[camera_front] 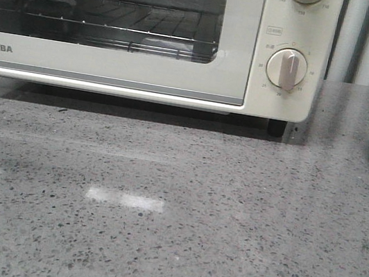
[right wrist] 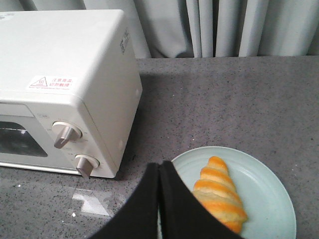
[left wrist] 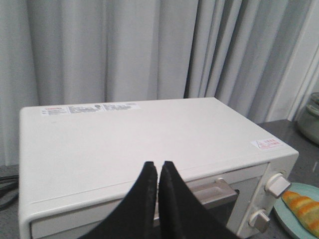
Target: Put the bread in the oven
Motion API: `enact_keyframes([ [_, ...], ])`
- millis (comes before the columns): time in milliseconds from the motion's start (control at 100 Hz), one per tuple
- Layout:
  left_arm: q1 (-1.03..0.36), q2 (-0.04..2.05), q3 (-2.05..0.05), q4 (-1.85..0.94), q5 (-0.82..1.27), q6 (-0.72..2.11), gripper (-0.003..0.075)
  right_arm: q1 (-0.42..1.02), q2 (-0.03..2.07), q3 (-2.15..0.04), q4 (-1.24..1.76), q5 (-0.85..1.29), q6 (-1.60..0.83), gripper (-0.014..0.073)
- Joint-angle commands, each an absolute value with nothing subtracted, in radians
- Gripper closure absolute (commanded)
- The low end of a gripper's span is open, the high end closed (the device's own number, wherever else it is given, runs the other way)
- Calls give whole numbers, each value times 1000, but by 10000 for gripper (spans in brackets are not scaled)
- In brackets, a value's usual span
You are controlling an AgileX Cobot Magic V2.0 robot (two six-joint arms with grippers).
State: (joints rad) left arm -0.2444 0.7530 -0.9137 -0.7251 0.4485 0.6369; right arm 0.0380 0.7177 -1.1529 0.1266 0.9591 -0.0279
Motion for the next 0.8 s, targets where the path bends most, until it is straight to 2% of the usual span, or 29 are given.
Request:
enact_keyframes([
  [0,-281,784,-949,-758,402,645,741,39,764,-1229,130,929,-38,669],
  [270,-361,888,-977,-758,370,645,741,39,845,-1340,130,961,-39,670],
  [790,-365,1123,-1115,-753,507,645,741,39,855,-1361,130,961,-56,670],
])
